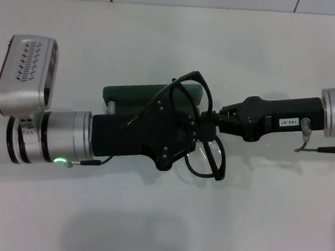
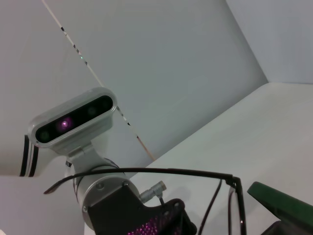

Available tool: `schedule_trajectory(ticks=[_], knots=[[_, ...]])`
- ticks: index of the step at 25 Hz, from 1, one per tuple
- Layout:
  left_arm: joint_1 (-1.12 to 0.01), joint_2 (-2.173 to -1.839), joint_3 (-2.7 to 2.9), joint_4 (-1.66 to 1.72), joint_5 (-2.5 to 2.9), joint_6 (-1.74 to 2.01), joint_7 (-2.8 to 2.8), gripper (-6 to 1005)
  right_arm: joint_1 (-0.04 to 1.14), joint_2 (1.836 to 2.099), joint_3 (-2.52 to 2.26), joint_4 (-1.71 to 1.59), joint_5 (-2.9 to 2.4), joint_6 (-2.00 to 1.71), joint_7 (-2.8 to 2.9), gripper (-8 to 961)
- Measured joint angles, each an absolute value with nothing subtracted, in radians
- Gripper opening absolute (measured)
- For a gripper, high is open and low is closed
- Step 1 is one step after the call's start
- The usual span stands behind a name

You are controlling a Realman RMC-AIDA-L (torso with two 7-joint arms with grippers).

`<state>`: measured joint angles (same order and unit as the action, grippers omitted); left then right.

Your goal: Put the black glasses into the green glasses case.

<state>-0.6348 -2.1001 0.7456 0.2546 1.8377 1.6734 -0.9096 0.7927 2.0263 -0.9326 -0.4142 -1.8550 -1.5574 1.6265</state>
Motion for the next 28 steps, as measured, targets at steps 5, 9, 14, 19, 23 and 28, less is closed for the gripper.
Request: schedule_trajectory(ticks=[5,9,14,19,23,28], knots=[[-0.635,-2.1,0.746,0.253,1.838,1.669,-0.91,2,0.793,2.026,-0.933,-0.414,-1.855,-1.563,1.626,39],[-0.635,-2.1,0.746,0.253,1.838,1.669,-0.91,2,0.793,2.025,-0.932,-0.414,-1.854,-1.563,1.626,39],[-0.635,-2.1,0.746,0.253,1.838,1.674,-0.91,2,0.785,2.022,-0.925,-0.418,-1.854,-1.547,1.626,39],[-0.627,-2.096,0.742,0.253,1.837,1.687,-0.91,2,0.734,2.017,-0.917,-0.481,-1.845,-1.509,1.626,39],[-0.621,-2.094,0.744,0.258,1.837,1.708,-0.91,2,0.665,2.009,-0.899,-0.557,-1.836,-1.454,1.622,40],[-0.62,-2.093,0.745,0.258,1.836,1.715,-0.911,2,0.608,1.986,-0.835,-0.578,-1.827,-1.453,1.592,42]])
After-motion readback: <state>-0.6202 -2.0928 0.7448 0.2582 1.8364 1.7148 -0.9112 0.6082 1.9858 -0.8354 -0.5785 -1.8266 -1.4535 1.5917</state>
